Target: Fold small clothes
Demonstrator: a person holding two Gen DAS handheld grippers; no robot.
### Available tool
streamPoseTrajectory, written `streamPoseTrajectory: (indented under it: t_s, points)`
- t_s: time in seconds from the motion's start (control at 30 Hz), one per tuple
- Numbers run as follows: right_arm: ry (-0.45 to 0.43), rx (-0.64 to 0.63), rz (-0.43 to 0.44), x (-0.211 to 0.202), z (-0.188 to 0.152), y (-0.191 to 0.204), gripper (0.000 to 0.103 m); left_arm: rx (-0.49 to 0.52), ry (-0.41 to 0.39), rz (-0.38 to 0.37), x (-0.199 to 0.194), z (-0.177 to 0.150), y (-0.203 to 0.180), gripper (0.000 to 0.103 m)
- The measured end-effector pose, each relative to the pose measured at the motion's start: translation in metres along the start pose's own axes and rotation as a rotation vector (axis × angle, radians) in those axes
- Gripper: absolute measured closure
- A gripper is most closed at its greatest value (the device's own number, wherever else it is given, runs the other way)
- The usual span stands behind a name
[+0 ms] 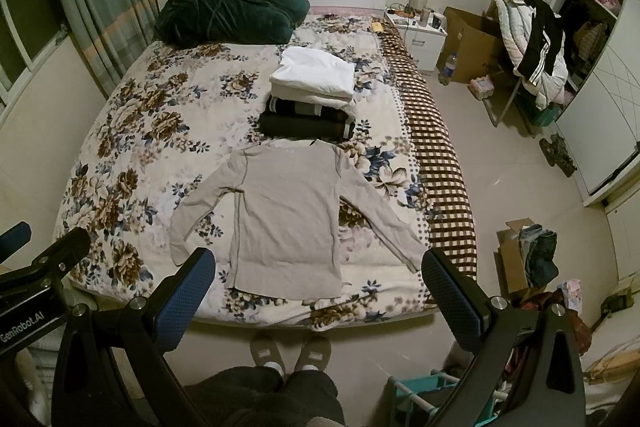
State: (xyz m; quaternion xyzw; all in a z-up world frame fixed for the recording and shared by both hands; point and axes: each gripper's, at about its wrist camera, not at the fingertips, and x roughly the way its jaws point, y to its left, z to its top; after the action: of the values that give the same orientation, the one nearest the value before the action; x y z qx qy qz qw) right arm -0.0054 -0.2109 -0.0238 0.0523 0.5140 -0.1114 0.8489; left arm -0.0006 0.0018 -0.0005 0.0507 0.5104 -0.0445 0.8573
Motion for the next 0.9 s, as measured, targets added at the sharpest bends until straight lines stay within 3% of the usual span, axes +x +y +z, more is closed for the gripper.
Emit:
streamPoseTrajectory:
  t_s: [0.9]
  points:
    - [-0.006,0.0,0.003,-0.006,-0.0005,0.0005,0.0,-0.003,-0.009,-0.002,0.0034,0.0079,-0.0061,0.0]
